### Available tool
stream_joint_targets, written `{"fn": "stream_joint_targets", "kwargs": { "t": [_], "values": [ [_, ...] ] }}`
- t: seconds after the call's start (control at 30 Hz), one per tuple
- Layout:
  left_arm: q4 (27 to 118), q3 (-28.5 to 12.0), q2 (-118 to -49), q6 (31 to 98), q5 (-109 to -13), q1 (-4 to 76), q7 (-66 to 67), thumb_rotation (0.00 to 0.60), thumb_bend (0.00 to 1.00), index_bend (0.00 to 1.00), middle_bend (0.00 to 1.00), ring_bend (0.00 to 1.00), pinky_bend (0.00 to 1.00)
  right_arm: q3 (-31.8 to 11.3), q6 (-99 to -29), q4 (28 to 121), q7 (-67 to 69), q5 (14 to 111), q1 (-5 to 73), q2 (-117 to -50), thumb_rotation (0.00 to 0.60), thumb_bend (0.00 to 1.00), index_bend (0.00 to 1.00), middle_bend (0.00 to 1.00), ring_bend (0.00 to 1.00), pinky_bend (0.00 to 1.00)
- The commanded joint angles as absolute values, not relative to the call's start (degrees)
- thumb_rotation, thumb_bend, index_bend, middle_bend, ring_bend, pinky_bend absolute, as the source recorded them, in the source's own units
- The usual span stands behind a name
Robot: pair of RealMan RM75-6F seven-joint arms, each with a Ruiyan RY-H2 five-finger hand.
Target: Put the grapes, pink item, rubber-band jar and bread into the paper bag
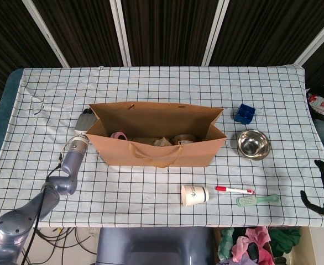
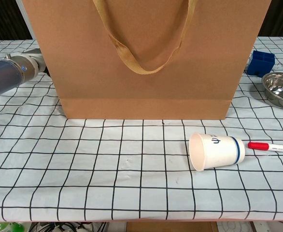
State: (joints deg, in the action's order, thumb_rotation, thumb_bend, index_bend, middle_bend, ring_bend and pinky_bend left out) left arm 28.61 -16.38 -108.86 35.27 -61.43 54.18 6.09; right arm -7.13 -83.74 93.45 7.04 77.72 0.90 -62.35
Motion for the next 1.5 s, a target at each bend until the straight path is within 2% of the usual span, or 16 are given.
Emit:
{"fn": "stream_joint_targets", "kwargs": {
  "t": [0.03,0.17,0.3,0.43,0.73,0.83,1.13,1.3,1.5],
  "values": [
    [28.11,-16.49,-109.39,36.63,-61.63,54.09,6.44,0.6,0.23,0.22,0.24,0.12,0.27,-7.13,-83.73,93.43,7.09,77.74,0.91,-62.34,0.6,0.31,0.11,0.09,0.19,0.33],
    [27.81,-16.49,-109.72,38.35,-62.29,53.8,6.13,0.6,0.35,0.35,0.37,0.25,0.4,-7.13,-83.78,93.5,7.16,77.77,0.89,-62.32,0.6,0.31,0.11,0.09,0.19,0.33],
    [27.54,-16.52,-109.92,41.31,-63.44,53.48,5.07,0.6,0.36,0.46,0.45,0.32,0.47,-7.11,-83.76,93.51,7.23,77.82,0.91,-62.33,0.6,0.31,0.11,0.09,0.19,0.33],
    [28.08,-16.52,-109.43,43.27,-64.4,52.9,3.45,0.6,0.36,0.47,0.45,0.32,0.47,-7.11,-83.71,93.54,7.3,77.82,0.93,-62.31,0.6,0.3,0.11,0.09,0.2,0.33],
    [41.84,-15.99,-100.65,54.52,-69.26,48.3,-2.4,0.6,0.36,0.48,0.43,0.3,0.46,-7.08,-83.82,93.65,7.31,77.94,0.9,-62.26,0.6,0.3,0.11,0.09,0.2,0.33],
    [48.11,-16.32,-96.1,59.25,-70.13,46.08,-1.0,0.6,0.36,0.47,0.42,0.29,0.44,-7.01,-83.85,93.71,7.21,78.12,0.93,-62.29,0.6,0.3,0.11,0.09,0.2,0.33],
    [76.6,-17.67,-78.02,71.83,-70.68,36.8,6.2,0.6,0.36,0.47,0.39,0.25,0.42,-6.8,-84.09,94.15,6.84,78.62,0.91,-62.31,0.6,0.31,0.11,0.09,0.2,0.33],
    [83.58,-18.25,-75.22,77.4,-73.05,33.99,4.08,0.6,0.36,0.47,0.35,0.19,0.39,-6.8,-84.13,94.28,6.83,78.61,0.9,-62.3,0.6,0.31,0.11,0.09,0.2,0.33],
    [86.65,-18.48,-75.21,86.04,-80.18,31.8,-1.28,0.6,0.36,0.47,0.33,0.18,0.38,-6.83,-84.05,94.22,7.03,78.58,0.95,-62.27,0.6,0.31,0.11,0.09,0.2,0.33]
  ]
}}
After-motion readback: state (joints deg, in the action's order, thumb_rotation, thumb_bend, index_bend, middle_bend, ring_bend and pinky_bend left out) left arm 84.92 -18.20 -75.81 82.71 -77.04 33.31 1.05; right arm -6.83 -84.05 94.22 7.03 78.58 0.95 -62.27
